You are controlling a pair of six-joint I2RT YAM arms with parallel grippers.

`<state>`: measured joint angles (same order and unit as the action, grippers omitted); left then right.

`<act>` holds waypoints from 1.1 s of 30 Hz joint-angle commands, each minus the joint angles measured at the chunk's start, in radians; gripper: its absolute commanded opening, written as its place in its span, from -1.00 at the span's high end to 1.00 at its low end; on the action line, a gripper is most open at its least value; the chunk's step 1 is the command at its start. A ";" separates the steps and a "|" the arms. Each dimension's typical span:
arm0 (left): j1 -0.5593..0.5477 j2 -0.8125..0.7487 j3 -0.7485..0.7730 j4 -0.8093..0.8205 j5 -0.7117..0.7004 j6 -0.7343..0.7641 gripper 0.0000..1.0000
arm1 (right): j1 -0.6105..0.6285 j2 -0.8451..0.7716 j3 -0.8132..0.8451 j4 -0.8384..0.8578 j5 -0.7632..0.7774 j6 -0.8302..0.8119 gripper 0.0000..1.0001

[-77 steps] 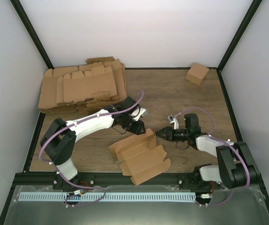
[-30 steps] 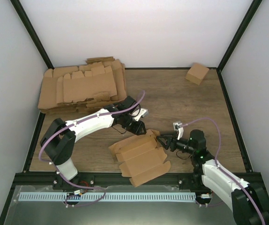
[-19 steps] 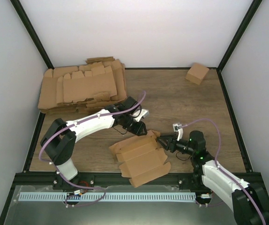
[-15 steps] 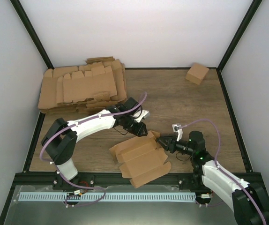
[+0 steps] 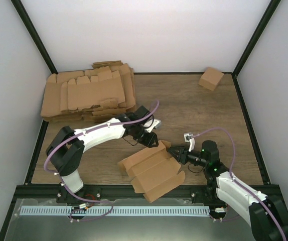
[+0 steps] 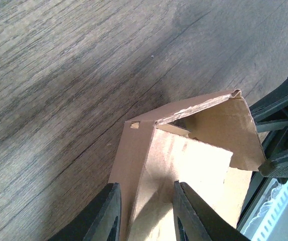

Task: Fold the paper box

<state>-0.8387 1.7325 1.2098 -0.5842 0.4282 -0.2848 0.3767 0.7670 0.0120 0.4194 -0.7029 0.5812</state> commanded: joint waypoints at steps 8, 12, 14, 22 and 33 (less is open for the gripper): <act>-0.006 0.001 0.020 -0.015 -0.032 -0.003 0.37 | 0.013 -0.086 0.091 -0.175 0.144 -0.044 0.30; -0.006 0.003 0.016 -0.016 -0.037 -0.004 0.37 | 0.008 -0.146 0.104 -0.238 0.250 -0.006 0.07; -0.006 0.002 0.016 -0.015 -0.036 -0.004 0.37 | 0.000 -0.162 0.098 -0.228 0.272 0.011 0.02; -0.006 -0.004 0.015 -0.018 -0.036 -0.002 0.37 | -0.058 -0.025 0.140 -0.137 0.215 0.042 -0.21; -0.007 -0.005 0.010 -0.010 -0.035 -0.004 0.37 | -0.089 0.277 0.154 0.124 -0.098 0.054 -0.44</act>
<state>-0.8406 1.7325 1.2118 -0.5850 0.4049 -0.2878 0.2955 1.0100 0.1375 0.4156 -0.6720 0.6300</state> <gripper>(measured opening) 0.315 0.728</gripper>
